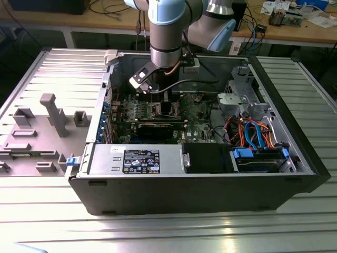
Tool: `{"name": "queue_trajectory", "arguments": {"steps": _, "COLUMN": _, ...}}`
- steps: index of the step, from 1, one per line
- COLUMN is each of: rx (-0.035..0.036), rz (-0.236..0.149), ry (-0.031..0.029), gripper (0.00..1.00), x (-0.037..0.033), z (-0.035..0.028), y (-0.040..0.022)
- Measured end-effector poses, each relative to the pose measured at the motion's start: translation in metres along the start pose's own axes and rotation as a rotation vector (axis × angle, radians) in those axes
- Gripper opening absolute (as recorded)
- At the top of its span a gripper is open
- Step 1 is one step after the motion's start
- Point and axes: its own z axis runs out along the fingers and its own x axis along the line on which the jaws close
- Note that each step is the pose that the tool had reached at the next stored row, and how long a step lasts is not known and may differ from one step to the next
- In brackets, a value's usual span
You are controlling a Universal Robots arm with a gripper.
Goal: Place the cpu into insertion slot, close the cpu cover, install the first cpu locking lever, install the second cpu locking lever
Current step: 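Place the cpu into insertion slot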
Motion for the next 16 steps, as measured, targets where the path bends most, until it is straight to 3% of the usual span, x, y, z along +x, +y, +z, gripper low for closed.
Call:
{"name": "queue_trajectory", "arguments": {"steps": 10, "rx": -0.0017, "rz": 0.0, "ry": 0.0015, "gripper": 0.55, "x": 0.0003, "z": 0.0006, "y": 0.0007}}
{"name": "queue_trajectory", "arguments": {"steps": 12, "rx": -0.0003, "rz": 0.0, "ry": 0.0001, "gripper": 0.68, "x": 0.0001, "z": 0.0002, "y": 0.0008}}
{"name": "queue_trajectory", "arguments": {"steps": 16, "rx": -0.0003, "rz": 0.0, "ry": 0.0, "gripper": 0.68, "x": 0.0, "z": -0.0017, "y": 0.001}}
